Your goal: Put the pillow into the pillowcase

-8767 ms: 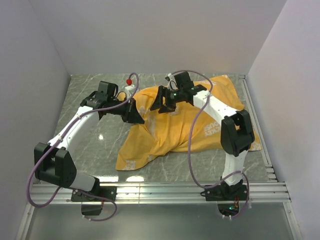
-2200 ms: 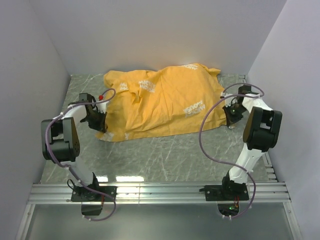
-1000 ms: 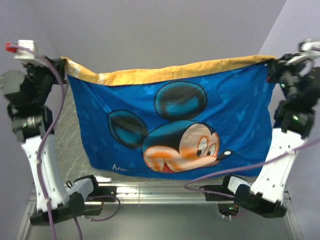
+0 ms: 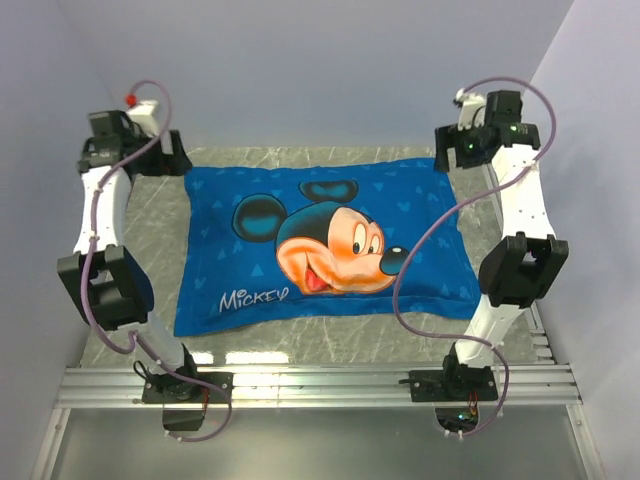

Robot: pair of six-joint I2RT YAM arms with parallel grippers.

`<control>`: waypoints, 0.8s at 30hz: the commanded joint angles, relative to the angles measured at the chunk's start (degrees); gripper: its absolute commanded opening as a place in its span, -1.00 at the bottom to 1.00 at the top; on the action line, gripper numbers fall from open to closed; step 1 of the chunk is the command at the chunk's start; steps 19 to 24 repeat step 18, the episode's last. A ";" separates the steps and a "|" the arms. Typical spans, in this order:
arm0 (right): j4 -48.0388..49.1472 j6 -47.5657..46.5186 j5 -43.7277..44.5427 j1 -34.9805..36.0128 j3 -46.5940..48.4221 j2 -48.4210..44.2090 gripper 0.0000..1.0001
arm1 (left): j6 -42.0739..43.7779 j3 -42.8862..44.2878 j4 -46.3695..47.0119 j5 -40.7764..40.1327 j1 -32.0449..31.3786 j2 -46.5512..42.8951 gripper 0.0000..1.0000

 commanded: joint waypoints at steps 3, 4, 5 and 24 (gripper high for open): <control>-4.98 -0.04 -8.67 0.90 -8.14 -3.74 0.94 | 4.95 -2.44 -7.88 -5.50 -9.12 -1.03 0.99; -4.45 0.31 -9.36 0.90 -10.52 -5.67 0.95 | 5.12 -1.83 -12.24 -6.84 -11.92 0.63 0.99; -3.75 0.92 -9.72 1.07 -13.24 -6.82 0.96 | 5.30 -0.61 -13.85 -8.08 -13.17 1.60 0.99; 11.98 5.41 -10.69 1.16 -45.07 -28.27 0.99 | -2.70 -14.13 -4.29 -10.55 -14.24 -6.21 0.99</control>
